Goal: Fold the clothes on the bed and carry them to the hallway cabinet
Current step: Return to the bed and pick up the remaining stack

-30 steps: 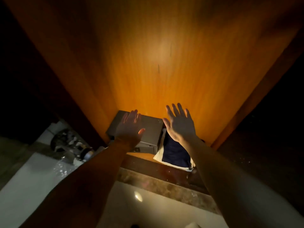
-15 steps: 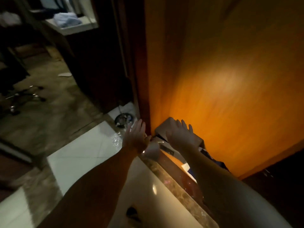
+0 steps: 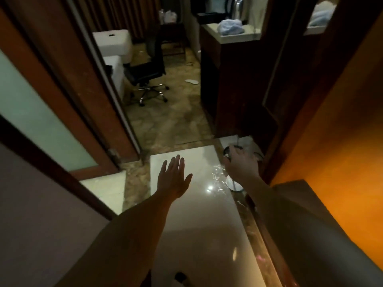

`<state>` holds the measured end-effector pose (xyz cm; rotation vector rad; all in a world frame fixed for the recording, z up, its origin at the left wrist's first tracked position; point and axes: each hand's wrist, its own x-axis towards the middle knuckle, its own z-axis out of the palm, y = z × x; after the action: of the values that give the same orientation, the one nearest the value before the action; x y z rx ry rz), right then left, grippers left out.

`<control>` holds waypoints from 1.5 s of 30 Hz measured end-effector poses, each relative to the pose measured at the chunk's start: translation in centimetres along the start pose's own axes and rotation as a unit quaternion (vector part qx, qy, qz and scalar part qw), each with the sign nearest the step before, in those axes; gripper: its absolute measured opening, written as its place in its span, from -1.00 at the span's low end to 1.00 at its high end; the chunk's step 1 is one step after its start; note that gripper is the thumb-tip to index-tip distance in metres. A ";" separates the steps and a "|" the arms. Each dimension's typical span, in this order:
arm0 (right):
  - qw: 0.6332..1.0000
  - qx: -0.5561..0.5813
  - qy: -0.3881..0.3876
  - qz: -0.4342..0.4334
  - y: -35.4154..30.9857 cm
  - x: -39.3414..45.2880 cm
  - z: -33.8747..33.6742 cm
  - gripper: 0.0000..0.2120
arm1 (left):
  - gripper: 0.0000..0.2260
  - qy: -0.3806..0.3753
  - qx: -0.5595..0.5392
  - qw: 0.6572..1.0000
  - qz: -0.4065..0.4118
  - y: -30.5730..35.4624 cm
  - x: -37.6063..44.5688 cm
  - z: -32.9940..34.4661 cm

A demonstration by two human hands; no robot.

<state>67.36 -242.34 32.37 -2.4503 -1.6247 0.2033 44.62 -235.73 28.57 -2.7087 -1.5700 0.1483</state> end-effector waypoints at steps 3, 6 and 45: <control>0.999 0.008 -0.004 -0.053 -4.5 2.9 1.1 -0.50 | -0.36 -0.007 -0.003 0.999 -0.048 -4.4 0.2 0.3; 0.997 0.016 0.004 -0.081 -8.5 5.8 1.9 -0.51 | -0.34 -0.001 -0.014 0.996 -0.090 -8.3 0.8 0.7; 0.973 -0.038 -0.053 -0.221 -20.2 50.1 6.4 -0.38 | -0.30 0.012 -0.069 0.973 -0.218 -24.5 37.4 0.3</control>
<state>67.31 -187.94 30.59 -2.0855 -2.2081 0.2085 41.84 -191.18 26.72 -2.3628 -2.1887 -0.0001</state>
